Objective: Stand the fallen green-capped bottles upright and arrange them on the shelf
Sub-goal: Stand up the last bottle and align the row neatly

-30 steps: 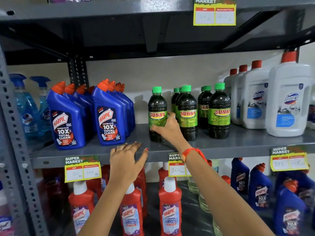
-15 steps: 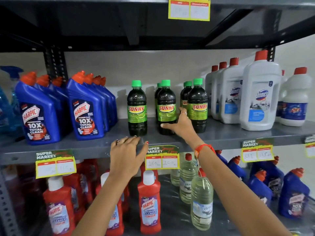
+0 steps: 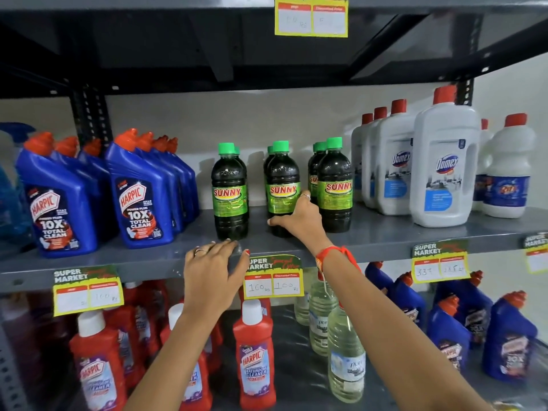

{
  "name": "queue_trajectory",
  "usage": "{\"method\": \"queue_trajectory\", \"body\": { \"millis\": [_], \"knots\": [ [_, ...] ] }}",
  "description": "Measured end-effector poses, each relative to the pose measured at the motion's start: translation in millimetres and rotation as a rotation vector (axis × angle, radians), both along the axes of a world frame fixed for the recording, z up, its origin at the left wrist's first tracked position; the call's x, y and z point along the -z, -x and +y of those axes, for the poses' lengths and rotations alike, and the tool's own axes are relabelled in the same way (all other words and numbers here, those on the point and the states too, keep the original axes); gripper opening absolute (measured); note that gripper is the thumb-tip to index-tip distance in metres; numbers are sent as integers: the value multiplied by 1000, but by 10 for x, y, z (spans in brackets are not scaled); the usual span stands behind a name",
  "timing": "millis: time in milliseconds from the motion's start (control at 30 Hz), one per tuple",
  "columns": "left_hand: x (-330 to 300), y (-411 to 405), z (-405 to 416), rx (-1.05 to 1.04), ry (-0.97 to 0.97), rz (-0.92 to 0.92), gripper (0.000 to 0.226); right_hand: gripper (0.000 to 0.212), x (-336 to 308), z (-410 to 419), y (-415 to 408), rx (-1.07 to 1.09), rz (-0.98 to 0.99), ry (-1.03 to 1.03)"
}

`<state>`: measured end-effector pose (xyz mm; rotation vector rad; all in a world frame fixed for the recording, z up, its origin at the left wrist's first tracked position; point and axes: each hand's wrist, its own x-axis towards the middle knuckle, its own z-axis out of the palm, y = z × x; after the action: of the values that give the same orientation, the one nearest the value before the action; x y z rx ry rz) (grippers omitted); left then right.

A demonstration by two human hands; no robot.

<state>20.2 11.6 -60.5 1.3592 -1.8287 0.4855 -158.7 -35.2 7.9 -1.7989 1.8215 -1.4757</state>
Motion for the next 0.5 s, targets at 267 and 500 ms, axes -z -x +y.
{"method": "queue_trajectory", "body": {
  "millis": [267,500],
  "knots": [
    [-6,10,6,8,-11,18,54,86,-6,69,15,-8,-15,0],
    [-27,14,7,-2,-12,13,53,71,35,213,155,67,-60,209]
  ]
}}
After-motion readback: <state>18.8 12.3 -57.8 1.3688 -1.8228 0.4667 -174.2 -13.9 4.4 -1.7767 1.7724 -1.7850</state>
